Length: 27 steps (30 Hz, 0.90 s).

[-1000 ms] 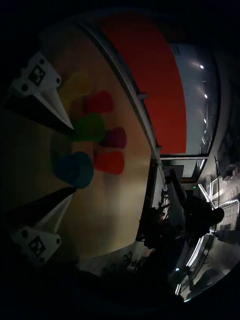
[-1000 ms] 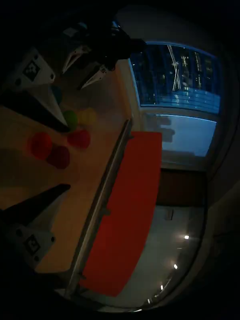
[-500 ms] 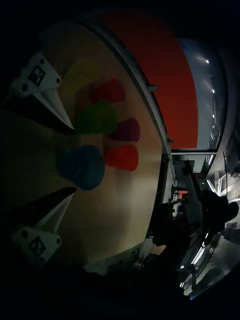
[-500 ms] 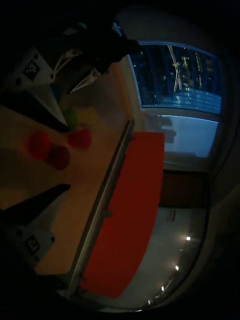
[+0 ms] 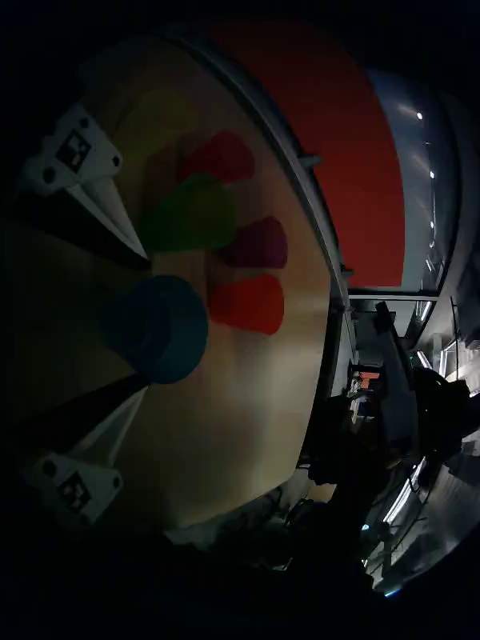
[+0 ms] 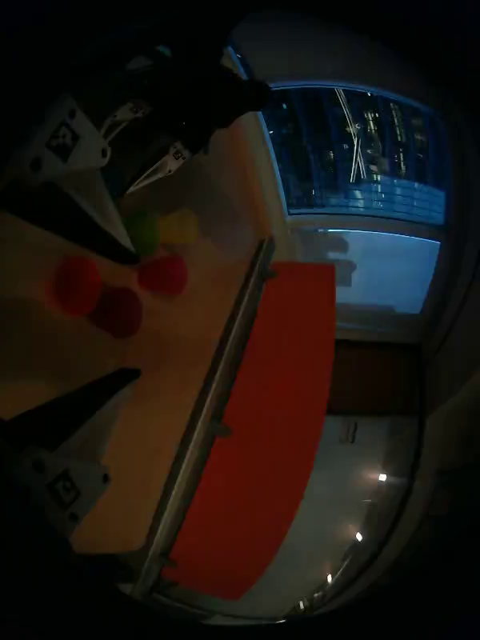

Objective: Pour water

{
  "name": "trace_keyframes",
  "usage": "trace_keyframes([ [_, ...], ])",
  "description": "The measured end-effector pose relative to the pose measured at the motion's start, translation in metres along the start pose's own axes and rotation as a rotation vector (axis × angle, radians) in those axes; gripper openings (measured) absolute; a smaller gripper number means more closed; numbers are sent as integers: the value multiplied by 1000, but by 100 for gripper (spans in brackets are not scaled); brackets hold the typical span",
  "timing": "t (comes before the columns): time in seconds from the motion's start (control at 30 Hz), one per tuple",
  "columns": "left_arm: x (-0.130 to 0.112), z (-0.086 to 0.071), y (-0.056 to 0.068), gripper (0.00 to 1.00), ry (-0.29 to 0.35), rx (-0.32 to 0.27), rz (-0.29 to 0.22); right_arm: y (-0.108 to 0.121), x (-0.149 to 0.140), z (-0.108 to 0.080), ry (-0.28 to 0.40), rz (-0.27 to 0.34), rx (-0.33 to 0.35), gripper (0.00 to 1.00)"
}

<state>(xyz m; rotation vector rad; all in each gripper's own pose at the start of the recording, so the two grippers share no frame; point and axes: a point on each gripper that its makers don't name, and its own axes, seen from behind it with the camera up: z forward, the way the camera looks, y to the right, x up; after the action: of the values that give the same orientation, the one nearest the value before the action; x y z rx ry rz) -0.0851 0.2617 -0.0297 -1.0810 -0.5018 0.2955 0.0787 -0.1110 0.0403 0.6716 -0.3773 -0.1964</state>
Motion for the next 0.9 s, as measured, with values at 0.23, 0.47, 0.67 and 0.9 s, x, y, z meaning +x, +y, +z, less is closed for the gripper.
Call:
trace_keyframes([
  [0.23,3,10,0,92,-3,-14,12,0,-2,5,-6,2,5,100],
  [0.47,5,19,1,91,-8,-27,20,1,-4,7,-11,4,6,100],
  [0.67,8,24,2,91,-8,-36,17,3,-5,9,-16,2,2,100],
  [0.9,9,28,3,90,-7,-36,15,2,-5,10,-18,0,4,100],
])
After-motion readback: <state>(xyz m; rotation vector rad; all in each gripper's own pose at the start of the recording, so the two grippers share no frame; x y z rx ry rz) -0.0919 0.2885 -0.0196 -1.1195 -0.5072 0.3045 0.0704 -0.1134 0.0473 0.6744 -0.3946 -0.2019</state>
